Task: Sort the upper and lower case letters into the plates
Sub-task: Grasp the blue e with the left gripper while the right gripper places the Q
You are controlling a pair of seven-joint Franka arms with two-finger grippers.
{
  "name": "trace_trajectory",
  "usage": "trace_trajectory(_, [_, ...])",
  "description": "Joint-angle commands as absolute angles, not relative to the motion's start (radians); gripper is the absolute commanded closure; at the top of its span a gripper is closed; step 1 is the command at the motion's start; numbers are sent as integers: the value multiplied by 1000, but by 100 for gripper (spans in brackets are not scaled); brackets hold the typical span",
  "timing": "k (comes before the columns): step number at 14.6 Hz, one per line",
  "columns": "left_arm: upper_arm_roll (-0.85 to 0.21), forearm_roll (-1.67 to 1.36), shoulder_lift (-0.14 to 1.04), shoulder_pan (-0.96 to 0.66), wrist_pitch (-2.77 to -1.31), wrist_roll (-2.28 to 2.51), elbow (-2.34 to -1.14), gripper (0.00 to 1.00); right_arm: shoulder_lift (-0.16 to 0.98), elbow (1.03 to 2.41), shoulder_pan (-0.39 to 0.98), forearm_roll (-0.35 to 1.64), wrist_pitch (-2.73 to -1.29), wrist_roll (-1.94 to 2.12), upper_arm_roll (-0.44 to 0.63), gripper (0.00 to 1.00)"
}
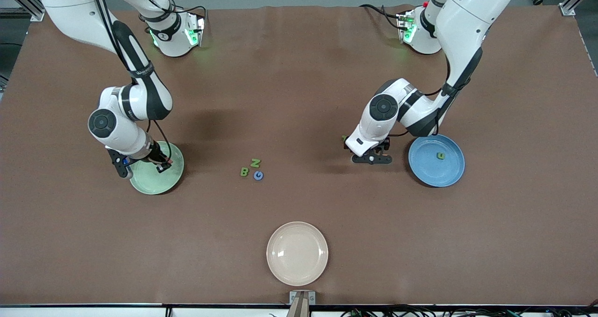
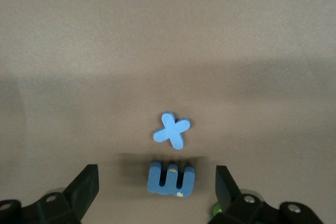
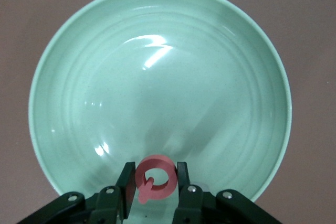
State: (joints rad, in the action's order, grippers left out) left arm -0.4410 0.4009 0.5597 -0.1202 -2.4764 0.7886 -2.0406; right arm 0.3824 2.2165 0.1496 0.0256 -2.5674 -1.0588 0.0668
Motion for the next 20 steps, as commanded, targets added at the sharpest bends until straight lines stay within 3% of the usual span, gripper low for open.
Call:
trace_trajectory(1, [-440,423,568,-129,-2479,815,-2026,13,374,2232,133,26,-2582,-1048,52,7])
trace_trajectory(2, [-440,425,569,-129,-2477,815,-2029,17,373,2229,135,26,-2574,-1048,52,0])
trace_trajectory(4, [-442,425,569,-135,-2476,815,-2036,25,365,2200,136,28,-2537,-1049,51,0])
trace_trajectory(7, [-442,425,578,-144,-2473,815,-2037,34,364,2077,178,41,-2334,-1129,44,0])
trace_trajectory(12, [-440,425,584,-144,-2473,813,-2037,58,397,1965,320,133,-2333,-1282,46,0])
trace_trajectory(16, [-440,425,581,-144,-2473,815,-2036,86,506,1864,406,172,-2338,-1507,49,0])
trace_trajectory(20, [-445,425,507,-124,-2429,799,-2049,89,609,1777,452,169,-2344,-1724,51,0])
